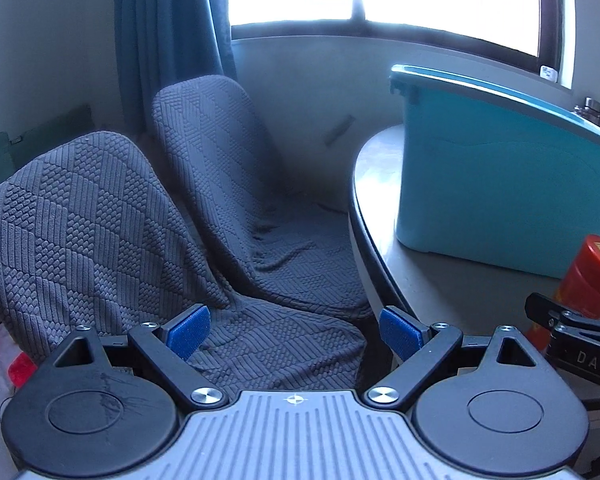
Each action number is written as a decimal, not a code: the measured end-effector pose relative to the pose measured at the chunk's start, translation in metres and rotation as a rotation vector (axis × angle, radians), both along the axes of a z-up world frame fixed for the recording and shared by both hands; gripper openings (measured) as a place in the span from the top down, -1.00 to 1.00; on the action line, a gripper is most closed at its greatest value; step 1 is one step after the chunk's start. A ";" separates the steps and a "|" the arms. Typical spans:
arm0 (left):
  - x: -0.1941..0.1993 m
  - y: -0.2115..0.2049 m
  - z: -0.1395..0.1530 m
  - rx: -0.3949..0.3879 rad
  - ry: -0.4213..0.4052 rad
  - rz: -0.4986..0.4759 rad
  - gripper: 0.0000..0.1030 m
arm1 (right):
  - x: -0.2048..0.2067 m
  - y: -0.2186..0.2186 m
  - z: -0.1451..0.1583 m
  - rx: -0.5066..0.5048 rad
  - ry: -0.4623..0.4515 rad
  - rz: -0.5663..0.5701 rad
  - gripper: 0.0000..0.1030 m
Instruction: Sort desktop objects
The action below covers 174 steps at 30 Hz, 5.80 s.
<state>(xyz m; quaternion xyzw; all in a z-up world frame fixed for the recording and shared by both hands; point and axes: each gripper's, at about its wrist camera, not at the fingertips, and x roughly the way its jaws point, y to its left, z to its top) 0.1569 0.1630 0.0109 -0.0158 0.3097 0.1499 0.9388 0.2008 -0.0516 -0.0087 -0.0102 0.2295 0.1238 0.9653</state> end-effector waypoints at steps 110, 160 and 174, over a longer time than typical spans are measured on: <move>0.003 -0.102 0.105 -0.042 -0.002 -0.106 -0.81 | 0.014 -0.091 0.131 -0.016 -0.062 -0.102 -0.75; -0.079 -0.272 -0.005 -0.104 0.212 -0.353 -0.81 | -0.134 -0.290 0.035 0.024 0.261 -0.330 -0.75; -0.052 -0.335 -0.011 -0.111 0.229 -0.286 -0.81 | -0.101 -0.359 0.021 0.020 0.309 -0.282 -0.75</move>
